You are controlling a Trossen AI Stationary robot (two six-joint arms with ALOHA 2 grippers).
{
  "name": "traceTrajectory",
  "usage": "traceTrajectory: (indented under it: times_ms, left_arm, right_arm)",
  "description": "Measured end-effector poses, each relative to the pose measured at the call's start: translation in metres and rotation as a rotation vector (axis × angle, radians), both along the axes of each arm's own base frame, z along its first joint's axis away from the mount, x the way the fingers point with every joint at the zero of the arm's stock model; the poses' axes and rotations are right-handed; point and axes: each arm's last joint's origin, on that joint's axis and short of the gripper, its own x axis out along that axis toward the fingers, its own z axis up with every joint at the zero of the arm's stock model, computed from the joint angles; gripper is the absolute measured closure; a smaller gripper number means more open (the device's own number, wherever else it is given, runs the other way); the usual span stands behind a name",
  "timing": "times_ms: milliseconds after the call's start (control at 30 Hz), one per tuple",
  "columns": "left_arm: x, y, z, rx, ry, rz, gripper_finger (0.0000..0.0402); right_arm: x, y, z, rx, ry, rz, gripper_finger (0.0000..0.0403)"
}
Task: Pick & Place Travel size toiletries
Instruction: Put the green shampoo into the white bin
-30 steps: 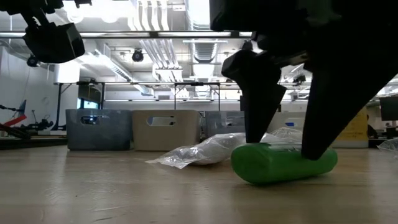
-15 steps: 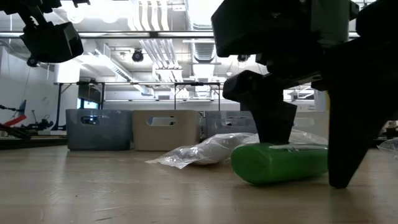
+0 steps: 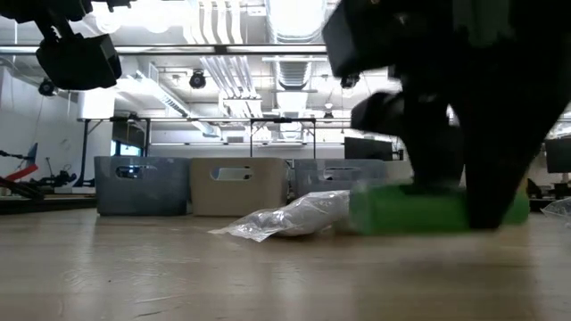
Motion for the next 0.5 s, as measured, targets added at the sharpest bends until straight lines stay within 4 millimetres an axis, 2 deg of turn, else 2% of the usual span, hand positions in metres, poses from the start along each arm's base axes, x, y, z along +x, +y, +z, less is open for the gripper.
traceTrajectory:
  times_ms: [100, 200, 367, 500]
  left_arm:
    - [0.000, 0.000, 0.000, -0.002, -0.003, 0.000, 0.0115]
    - [0.001, -0.001, 0.001, -0.005, -0.017, -0.003, 0.0115]
    - [0.002, -0.001, 0.002, 0.042, -0.048, -0.035, 0.0115]
    - [0.003, 0.002, 0.002, 0.095, -0.068, -0.022, 0.0115]
  right_arm:
    - [-0.007, -0.004, 0.024, 0.025, -0.017, -0.139, 0.0282]
    - [-0.019, -0.008, 0.060, 0.016, -0.103, -0.343, 0.0271]
    - [-0.054, -0.032, 0.119, -0.043, -0.297, -0.946, 0.0262]
    - [-0.083, -0.058, 0.144, -0.098, -0.396, -1.366, 0.0275]
